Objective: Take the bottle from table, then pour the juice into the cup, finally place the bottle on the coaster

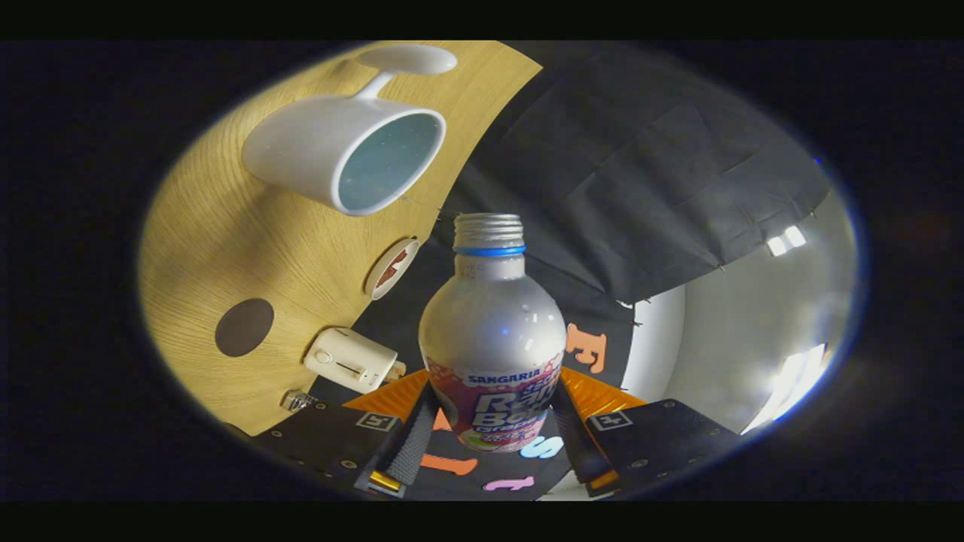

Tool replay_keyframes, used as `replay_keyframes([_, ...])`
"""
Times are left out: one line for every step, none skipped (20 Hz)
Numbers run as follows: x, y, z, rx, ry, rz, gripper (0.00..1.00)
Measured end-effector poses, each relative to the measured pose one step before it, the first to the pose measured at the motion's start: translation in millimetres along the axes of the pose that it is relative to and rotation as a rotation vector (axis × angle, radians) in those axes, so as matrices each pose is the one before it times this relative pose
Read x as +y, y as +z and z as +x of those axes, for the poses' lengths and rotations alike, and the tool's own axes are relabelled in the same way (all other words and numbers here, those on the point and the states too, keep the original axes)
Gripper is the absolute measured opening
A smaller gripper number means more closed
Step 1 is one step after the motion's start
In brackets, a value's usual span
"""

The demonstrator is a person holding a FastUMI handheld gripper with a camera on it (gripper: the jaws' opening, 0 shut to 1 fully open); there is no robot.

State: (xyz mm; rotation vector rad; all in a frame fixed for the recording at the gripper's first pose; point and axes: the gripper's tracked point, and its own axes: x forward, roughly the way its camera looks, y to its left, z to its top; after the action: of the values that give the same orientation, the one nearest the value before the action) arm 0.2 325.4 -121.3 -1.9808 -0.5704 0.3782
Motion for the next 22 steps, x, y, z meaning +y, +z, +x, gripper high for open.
replay_keyframes([0.34, 2.08, -0.85, -0.00142, 0.00173, 0.00135, 0.77])
replay_keyframes([0.91, 0.25, -1.19, -0.00113, 0.00157, 0.00375, 0.77])
replay_keyframes([1.09, 0.01, 1.88, -0.00251, 0.00185, 0.00469, 0.77])
replay_keyframes([0.73, 0.68, 0.05, -0.00062, -0.00086, 0.00465, 0.77])
replay_keyframes([1.98, 0.96, 0.18, -0.00391, 0.00593, 0.00782, 0.77])
replay_keyframes([1.81, 2.52, -0.18, -0.00118, 0.00297, 0.00661, 0.77])
replay_keyframes([2.01, 5.12, -1.42, -0.0055, 0.00362, 0.00297, 0.77])
replay_keyframes([2.05, 3.92, -0.09, -0.00476, 0.00476, 0.00176, 0.77])
replay_keyframes([3.17, 2.12, -0.44, -0.0065, 0.00601, -0.0008, 0.77])
replay_keyframes([2.05, 1.61, 0.23, -0.006, 0.00423, -0.00047, 0.77])
replay_keyframes([2.97, 0.56, 0.22, -0.0012, 0.00541, 0.00222, 0.77])
replay_keyframes([3.48, 0.19, 0.06, -0.00041, 0.00409, 0.01045, 0.77])
replay_keyframes([4.15, -0.61, -0.35, 0.00441, 0.00975, 0.01731, 0.77])
replay_keyframes([3.65, -0.16, 0.1, 0.0034, 0.00762, 0.02561, 0.77])
replay_keyframes([5.25, -0.66, -0.63, 0.00632, 0.0213, 0.03765, 0.77])
replay_keyframes([5.65, -1.52, 0.46, 0.01075, 0.01594, 0.04795, 0.77])
replay_keyframes([3.97, -1.83, -1.45, 0.01069, 0.01076, 0.04654, 0.77])
replay_keyframes([3.81, 0.04, -0.44, 0.0047, 0.01071, 0.0368, 0.77])
replay_keyframes([-1.63, -0.11, 0.25, 0.00739, 0.00189, 0.0357, 0.77])
replay_keyframes([0.27, 1.28, -2.25, 0.00299, 0.00673, 0.04275, 0.77])
replay_keyframes([1.26, -1.13, -0.02, 0.0071, 0.00615, 0.04091, 0.77])
replay_keyframes([4.68, -0.68, -0.95, 0.00951, 0.01353, 0.05238, 0.77])
